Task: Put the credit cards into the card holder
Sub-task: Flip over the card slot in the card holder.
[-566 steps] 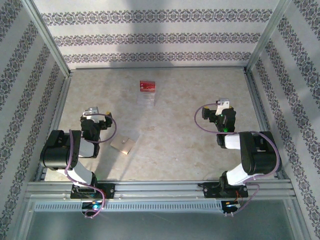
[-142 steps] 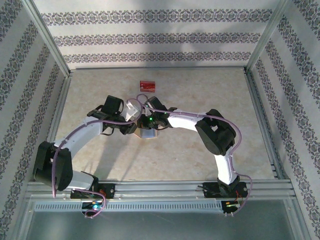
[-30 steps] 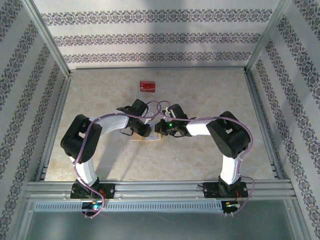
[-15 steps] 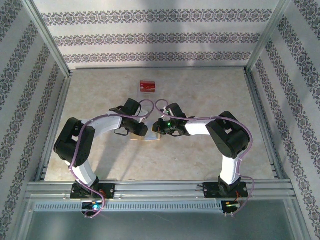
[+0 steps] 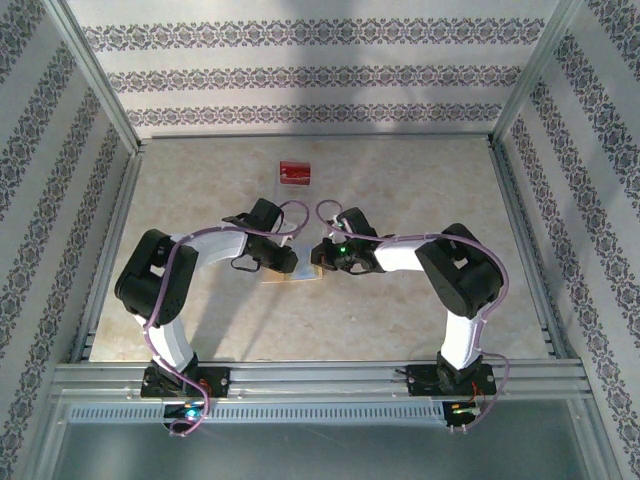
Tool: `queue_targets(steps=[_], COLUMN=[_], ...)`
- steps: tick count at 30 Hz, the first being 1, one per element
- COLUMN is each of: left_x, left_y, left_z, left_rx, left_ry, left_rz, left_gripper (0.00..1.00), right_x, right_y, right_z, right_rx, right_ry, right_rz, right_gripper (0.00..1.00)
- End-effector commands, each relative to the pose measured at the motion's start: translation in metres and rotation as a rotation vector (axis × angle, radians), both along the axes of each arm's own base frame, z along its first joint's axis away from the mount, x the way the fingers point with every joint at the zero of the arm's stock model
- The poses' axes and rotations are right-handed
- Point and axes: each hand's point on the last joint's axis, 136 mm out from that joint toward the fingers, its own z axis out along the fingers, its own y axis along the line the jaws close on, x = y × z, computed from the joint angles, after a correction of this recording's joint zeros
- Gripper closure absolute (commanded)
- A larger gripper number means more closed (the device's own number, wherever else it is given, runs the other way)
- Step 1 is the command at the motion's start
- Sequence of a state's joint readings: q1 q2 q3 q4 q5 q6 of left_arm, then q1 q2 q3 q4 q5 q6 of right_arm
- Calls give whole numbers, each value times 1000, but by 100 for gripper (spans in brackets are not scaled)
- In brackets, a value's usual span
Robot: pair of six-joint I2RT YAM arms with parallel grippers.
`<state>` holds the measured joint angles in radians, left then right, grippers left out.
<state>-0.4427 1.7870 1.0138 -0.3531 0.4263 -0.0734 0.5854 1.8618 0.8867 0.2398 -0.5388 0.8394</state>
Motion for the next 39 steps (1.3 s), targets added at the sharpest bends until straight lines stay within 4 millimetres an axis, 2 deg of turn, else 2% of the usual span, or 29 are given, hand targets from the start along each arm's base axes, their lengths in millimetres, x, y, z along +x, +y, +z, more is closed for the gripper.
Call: queue_targets(steps=[1,7,12,18,26,29,33,39], left_x=[-6,-7,-6,-5,-5,-5,-5,-4], left_y=[3,1,2,3,5,5,5,5], left_z=[-11,-6,-6,-3,-4,-4,-3,1], left_rx=[5,-17,-13,-16,-16,-18,-20,-27], left_ry=[40,30,27,22,22,21,18,10], left_rz=[9,2,5,11,17,18,18,23], left_gripper=[77,80,80,79,79,79,79,78], right_x=[10,23,30,17,3,-3,-11,-10], right_y=[-6,-2,7,20,-2,-2,6,23], right_z=[12,15,7,-1,-1,0,0,4], right_rx=[8,18,19,7,-23,-16,7,42], right_ry=[-37,-42,-21,14,13,17,25,17], right_rz=[-32,-37,-14,48,17,32,61,90], right_gripper=[94,94,94,94,94,94,94,94])
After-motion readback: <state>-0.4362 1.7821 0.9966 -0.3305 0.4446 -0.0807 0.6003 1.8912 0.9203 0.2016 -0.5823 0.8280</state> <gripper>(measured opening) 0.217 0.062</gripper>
